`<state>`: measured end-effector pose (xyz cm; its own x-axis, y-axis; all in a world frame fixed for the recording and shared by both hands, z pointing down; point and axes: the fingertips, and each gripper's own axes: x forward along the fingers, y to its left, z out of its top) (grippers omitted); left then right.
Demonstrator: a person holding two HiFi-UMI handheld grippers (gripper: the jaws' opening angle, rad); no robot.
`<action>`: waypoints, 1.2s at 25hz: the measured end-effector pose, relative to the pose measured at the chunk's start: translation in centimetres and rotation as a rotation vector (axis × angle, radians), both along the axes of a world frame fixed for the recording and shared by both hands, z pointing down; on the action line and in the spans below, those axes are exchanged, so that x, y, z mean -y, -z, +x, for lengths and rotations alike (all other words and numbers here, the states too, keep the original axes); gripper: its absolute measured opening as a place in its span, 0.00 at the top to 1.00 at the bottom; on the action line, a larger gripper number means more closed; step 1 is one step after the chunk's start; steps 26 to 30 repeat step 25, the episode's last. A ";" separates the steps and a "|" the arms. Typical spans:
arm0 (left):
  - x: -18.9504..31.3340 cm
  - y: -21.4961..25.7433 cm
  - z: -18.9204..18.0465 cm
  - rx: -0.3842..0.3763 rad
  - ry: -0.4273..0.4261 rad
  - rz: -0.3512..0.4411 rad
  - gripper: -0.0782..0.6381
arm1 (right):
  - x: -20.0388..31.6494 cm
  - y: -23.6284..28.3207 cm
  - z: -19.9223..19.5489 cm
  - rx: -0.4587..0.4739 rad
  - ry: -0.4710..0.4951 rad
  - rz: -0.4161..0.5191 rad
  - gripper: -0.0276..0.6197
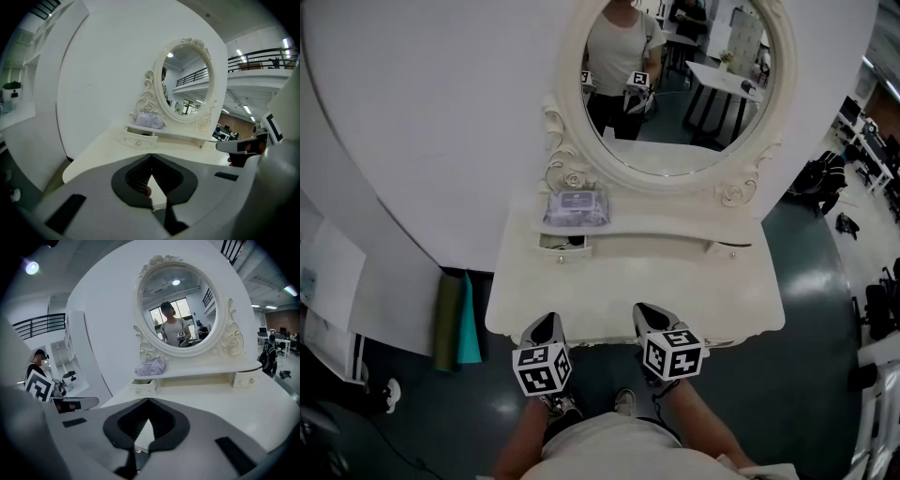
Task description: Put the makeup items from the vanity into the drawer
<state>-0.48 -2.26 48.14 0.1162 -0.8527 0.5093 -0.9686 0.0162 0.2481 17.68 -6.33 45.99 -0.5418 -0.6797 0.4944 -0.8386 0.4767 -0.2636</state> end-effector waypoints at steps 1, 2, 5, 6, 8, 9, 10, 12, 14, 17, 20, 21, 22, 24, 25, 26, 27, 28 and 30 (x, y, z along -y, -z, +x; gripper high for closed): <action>0.0 0.0 -0.1 -0.002 0.007 -0.001 0.88 | 0.0 0.0 -0.1 -0.005 0.010 0.001 0.93; 0.0 0.0 -0.1 -0.003 0.010 -0.001 0.88 | -0.1 0.0 -0.2 -0.010 0.019 0.002 0.93; 0.1 0.2 0.3 0.003 0.002 0.002 0.88 | 0.1 -0.1 0.0 -0.010 0.023 -0.001 0.93; 0.2 0.3 0.4 0.006 -0.002 0.003 0.88 | 0.2 -0.1 0.1 -0.007 0.019 -0.003 0.93; 0.4 0.5 0.5 0.010 -0.009 0.006 0.88 | 0.3 -0.2 0.2 -0.004 0.012 -0.005 0.93; 0.4 0.5 0.5 0.011 -0.013 0.007 0.88 | 0.3 -0.2 0.3 -0.004 0.011 -0.006 0.93; 0.5 0.6 0.6 0.013 -0.016 0.009 0.88 | 0.3 -0.3 0.3 -0.005 0.009 -0.007 0.93; 0.6 0.7 0.5 0.017 -0.022 0.010 0.88 | 0.3 -0.3 0.3 -0.005 0.006 -0.008 0.93; 0.7 0.8 0.3 0.022 -0.027 0.011 0.88 | 0.2 -0.4 0.4 -0.001 -0.001 -0.008 0.93; 0.7 0.8 0.2 0.024 -0.029 0.011 0.88 | 0.1 -0.4 0.4 0.001 -0.008 -0.008 0.93; 0.8 1.0 0.1 0.026 -0.033 0.013 0.88 | 0.1 -0.3 0.5 0.001 -0.014 -0.007 0.93; 0.8 1.1 0.1 0.028 -0.035 0.014 0.88 | 0.1 -0.2 0.5 0.002 -0.017 -0.007 0.93; 0.8 1.1 0.0 0.031 -0.037 0.015 0.88 | 0.2 -0.2 0.5 0.003 -0.020 -0.007 0.93; 1.0 1.2 -0.2 0.036 -0.040 0.017 0.88 | 0.3 -0.1 0.4 0.006 -0.028 -0.004 0.93; 1.0 1.2 -0.3 0.038 -0.041 0.018 0.88 | 0.3 0.0 0.4 0.007 -0.031 -0.002 0.93; 1.0 1.2 -0.3 0.038 -0.041 0.018 0.88 | 0.3 0.0 0.4 0.007 -0.031 -0.002 0.93; 1.0 1.2 -0.3 0.038 -0.041 0.018 0.88 | 0.3 0.0 0.4 0.007 -0.031 -0.002 0.93; 1.0 1.2 -0.3 0.038 -0.041 0.018 0.88 | 0.3 0.0 0.4 0.007 -0.031 -0.002 0.93; 1.0 1.2 -0.3 0.038 -0.041 0.018 0.88 | 0.3 0.0 0.4 0.007 -0.031 -0.002 0.93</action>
